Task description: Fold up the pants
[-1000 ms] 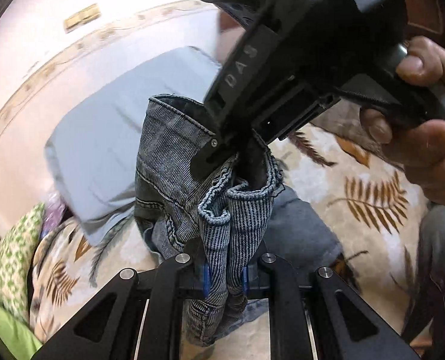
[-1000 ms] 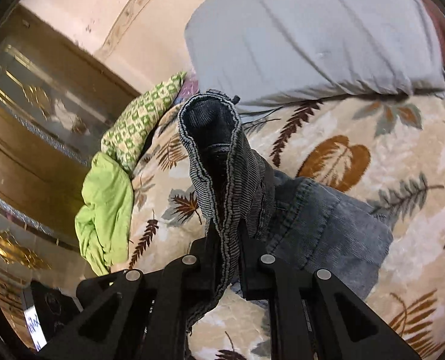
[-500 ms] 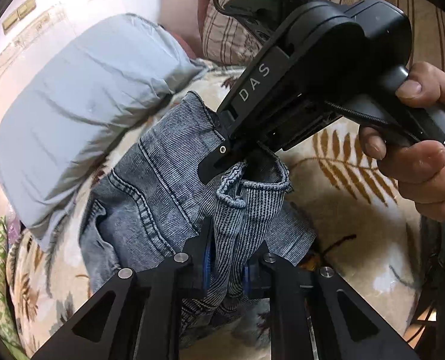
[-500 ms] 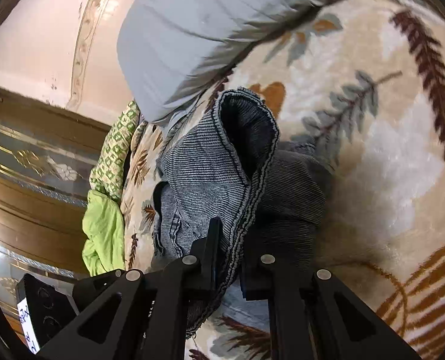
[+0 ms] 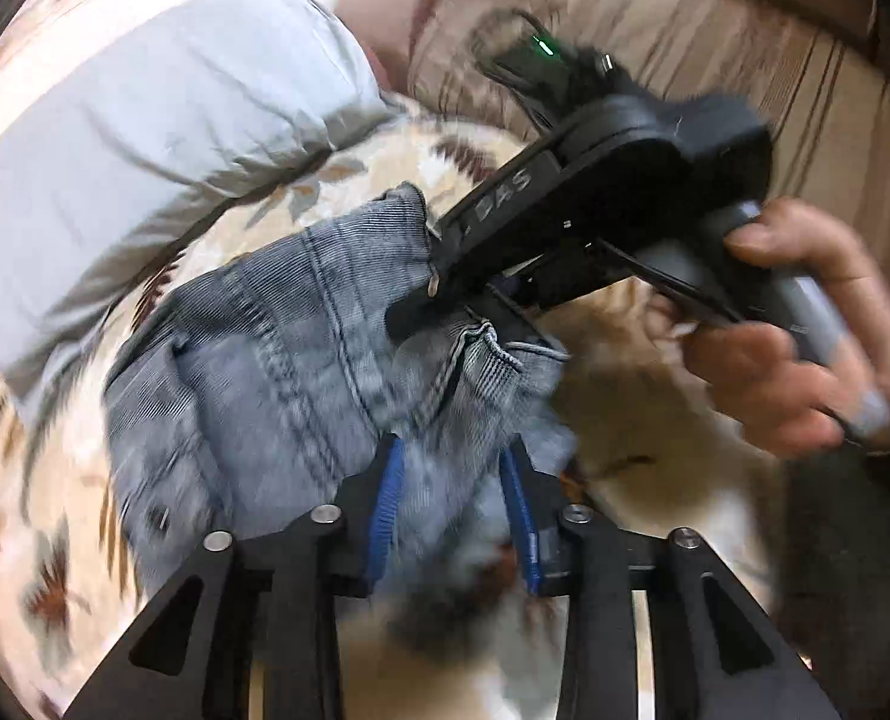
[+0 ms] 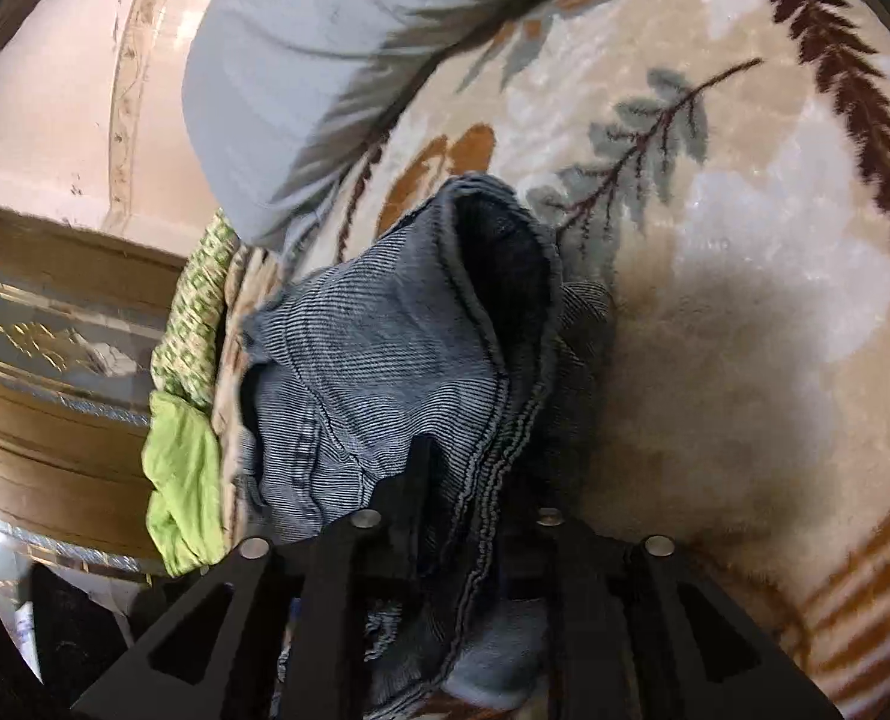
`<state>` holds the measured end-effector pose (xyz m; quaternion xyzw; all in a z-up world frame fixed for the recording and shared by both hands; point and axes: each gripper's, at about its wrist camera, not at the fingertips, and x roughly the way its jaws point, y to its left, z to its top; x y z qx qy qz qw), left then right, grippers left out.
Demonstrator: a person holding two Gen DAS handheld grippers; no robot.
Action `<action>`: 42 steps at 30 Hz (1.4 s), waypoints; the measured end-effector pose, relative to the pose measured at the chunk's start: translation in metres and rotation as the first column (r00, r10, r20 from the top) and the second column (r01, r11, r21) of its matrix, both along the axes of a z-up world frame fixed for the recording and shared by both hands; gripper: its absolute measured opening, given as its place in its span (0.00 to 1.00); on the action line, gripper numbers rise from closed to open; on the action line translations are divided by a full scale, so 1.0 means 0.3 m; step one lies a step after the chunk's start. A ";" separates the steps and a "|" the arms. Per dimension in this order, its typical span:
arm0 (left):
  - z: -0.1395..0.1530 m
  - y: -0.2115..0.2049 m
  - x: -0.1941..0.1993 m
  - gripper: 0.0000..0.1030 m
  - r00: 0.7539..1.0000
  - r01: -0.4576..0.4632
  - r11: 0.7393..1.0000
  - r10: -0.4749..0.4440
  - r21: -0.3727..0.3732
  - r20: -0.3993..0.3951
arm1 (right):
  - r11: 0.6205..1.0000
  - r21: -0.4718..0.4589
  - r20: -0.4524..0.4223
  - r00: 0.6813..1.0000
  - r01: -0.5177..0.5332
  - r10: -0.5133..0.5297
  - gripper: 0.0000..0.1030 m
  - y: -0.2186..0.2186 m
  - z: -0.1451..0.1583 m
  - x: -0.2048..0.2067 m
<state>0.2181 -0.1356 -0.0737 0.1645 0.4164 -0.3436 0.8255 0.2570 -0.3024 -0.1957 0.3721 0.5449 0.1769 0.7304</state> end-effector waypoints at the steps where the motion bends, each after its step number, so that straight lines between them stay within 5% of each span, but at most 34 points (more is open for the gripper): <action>1: 0.052 0.055 -0.032 0.48 1.000 -0.006 0.998 0.006 -0.058 -0.007 | 1.000 -0.012 0.014 1.000 0.020 -0.020 0.34 -0.011 0.036 -0.012; 3: 0.138 0.170 -0.075 0.69 0.999 -0.048 0.986 0.048 -0.157 -0.003 | 0.997 -0.041 0.113 0.992 0.066 -0.061 0.71 -0.033 0.164 -0.066; 4: 0.182 0.250 -0.079 0.78 0.993 -0.113 0.973 0.115 -0.199 -0.002 | 0.994 -0.057 0.168 0.982 0.096 -0.085 0.79 -0.041 0.230 -0.103; 6: 0.203 0.367 -0.057 0.77 0.974 -0.224 0.941 0.221 -0.253 -0.042 | 0.988 -0.089 0.221 0.969 0.128 -0.106 0.81 -0.042 0.315 -0.165; 8: 0.204 0.487 -0.001 0.77 0.923 -0.384 0.874 0.364 -0.298 -0.122 | 0.985 -0.116 0.223 0.970 0.127 -0.099 0.81 -0.023 0.347 -0.198; 12: 0.129 0.632 0.108 0.76 0.761 -0.647 0.709 0.577 -0.281 -0.295 | 0.972 -0.181 0.137 0.983 0.147 -0.123 0.81 0.002 0.270 -0.190; 16: -0.037 0.664 0.255 0.76 0.686 -0.695 0.663 0.492 -0.280 -0.536 | 0.973 -0.180 0.049 0.989 0.145 -0.138 0.81 0.003 0.152 -0.149; 19: -0.153 0.669 0.365 0.75 0.632 -0.722 0.635 0.444 -0.275 -0.636 | 0.980 -0.132 0.020 0.989 0.151 -0.150 0.81 -0.013 0.087 -0.122; 23: -0.285 0.635 0.434 0.68 0.620 -0.716 0.644 0.408 -0.270 -0.670 | 0.987 -0.079 -0.004 0.990 0.138 -0.139 0.78 -0.028 0.009 -0.088; 27: -0.393 0.628 0.486 0.53 0.564 -0.755 0.578 0.328 -0.311 -0.758 | 0.992 -0.026 -0.057 0.990 0.127 -0.128 0.53 -0.019 -0.070 -0.063; 30: -0.424 0.617 0.492 0.49 0.571 -0.760 0.575 0.367 -0.303 -0.734 | 0.990 0.005 -0.059 0.988 0.140 -0.140 0.46 -0.018 -0.088 -0.050; 32: -0.407 0.601 0.470 0.38 0.584 -0.753 0.591 0.399 -0.289 -0.707 | 0.996 -0.018 -0.060 0.994 0.091 -0.092 0.26 0.012 -0.090 -0.041; 34: -0.370 0.592 0.437 0.28 0.595 -0.749 0.589 0.394 -0.304 -0.700 | 0.994 -0.050 -0.055 0.994 0.096 -0.099 0.22 0.029 -0.075 -0.053; 42: -0.164 0.723 0.030 0.25 0.579 -0.788 0.520 0.446 -0.329 -0.682 | 0.997 -0.080 0.022 1.000 0.012 -0.011 0.18 0.151 0.108 -0.251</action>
